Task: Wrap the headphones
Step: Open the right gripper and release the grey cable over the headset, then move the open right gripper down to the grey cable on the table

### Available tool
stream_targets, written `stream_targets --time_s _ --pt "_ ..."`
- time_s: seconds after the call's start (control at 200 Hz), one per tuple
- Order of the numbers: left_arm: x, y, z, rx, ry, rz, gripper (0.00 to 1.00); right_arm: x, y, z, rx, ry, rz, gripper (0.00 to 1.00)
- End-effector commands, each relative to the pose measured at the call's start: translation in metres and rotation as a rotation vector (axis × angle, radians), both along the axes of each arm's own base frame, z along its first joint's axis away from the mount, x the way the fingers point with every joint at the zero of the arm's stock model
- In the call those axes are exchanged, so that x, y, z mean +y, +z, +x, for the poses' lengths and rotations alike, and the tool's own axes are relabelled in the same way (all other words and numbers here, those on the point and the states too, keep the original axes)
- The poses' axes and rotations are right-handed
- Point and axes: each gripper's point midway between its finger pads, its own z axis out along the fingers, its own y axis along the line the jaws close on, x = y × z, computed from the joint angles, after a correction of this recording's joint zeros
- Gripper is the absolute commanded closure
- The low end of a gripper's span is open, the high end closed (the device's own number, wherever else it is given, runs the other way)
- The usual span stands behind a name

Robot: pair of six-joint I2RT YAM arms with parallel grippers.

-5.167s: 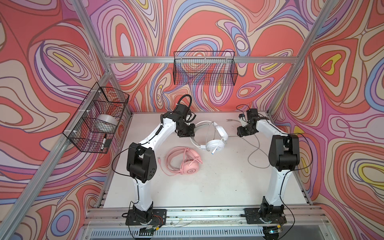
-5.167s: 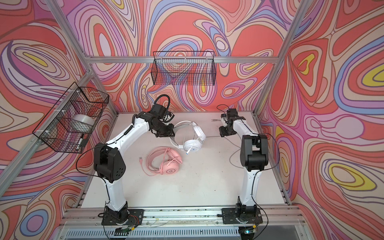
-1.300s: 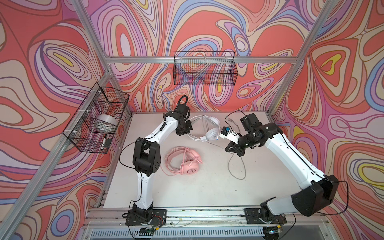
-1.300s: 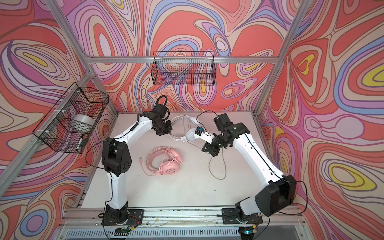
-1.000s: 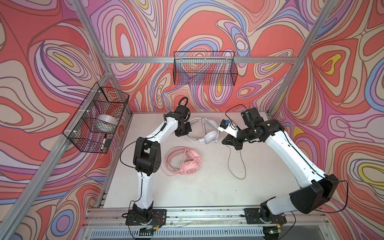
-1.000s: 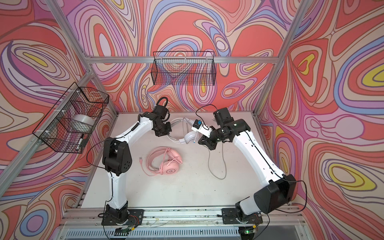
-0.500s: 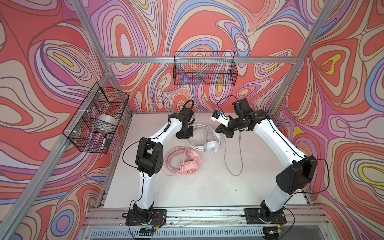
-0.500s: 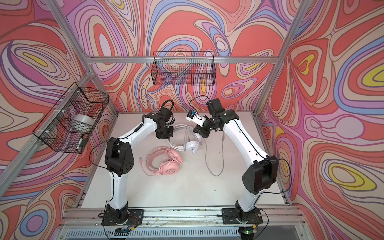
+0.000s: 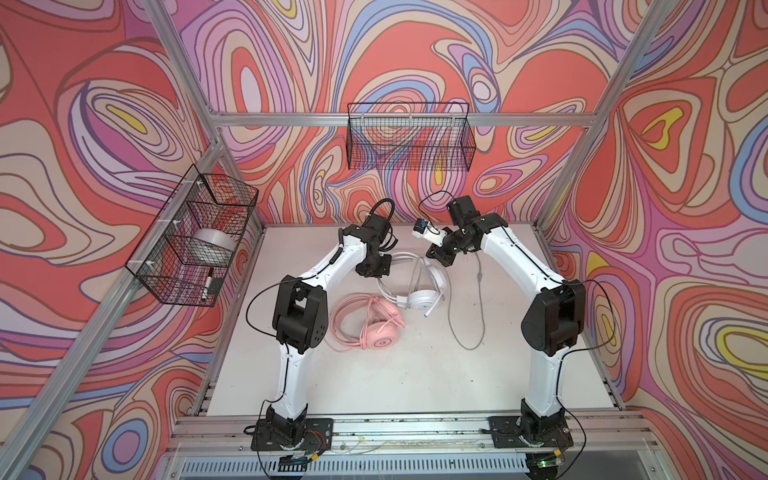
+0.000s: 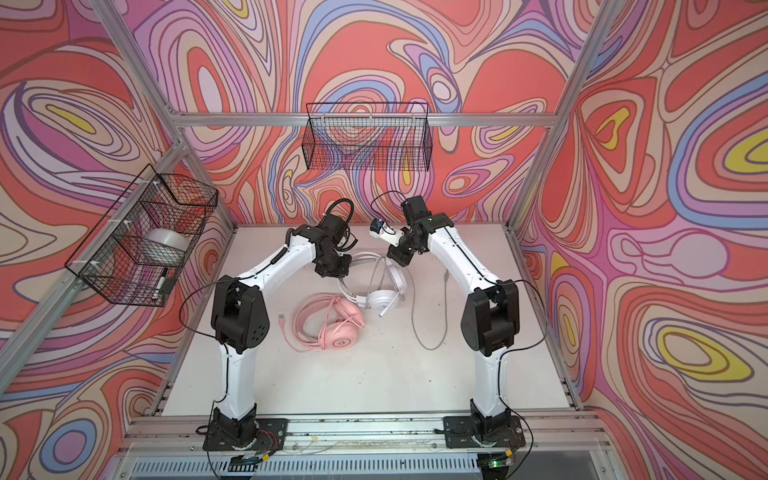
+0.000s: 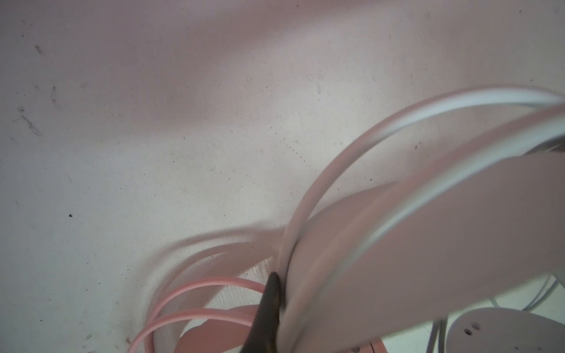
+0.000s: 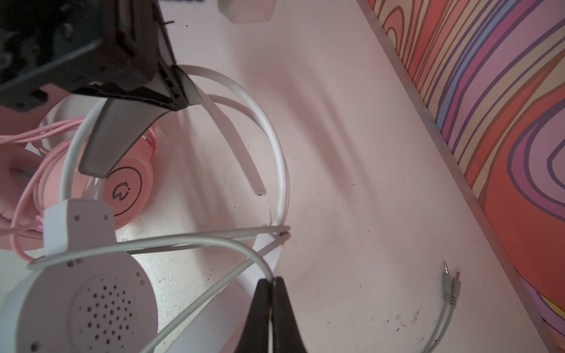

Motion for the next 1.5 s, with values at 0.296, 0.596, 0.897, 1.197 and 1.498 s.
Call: stream_targets --time_s 0.296,0.596,0.897,1.197,1.498 --pt "-0.017 0.035 -0.011 -0.022 -0.079 -0.102 1.00 -0.015 -0.017 0.046 0.115 -0.127 0.185 1.00" --pt "-0.019 0.035 -0.015 -0.007 -0.069 -0.124 1.00 -0.030 -0.043 0.059 0.205 -0.240 0.236 0.91" --pt "-0.023 0.037 -0.021 0.006 -0.060 -0.164 1.00 -0.049 -0.048 0.060 0.255 -0.344 0.266 0.75" --pt "-0.018 0.033 -0.020 0.032 -0.013 -0.177 1.00 -0.095 -0.017 0.052 0.154 -0.535 0.347 0.63" --pt "-0.007 0.027 -0.006 0.049 0.110 -0.248 1.00 -0.127 -0.040 -0.057 0.129 -0.490 0.119 0.55"
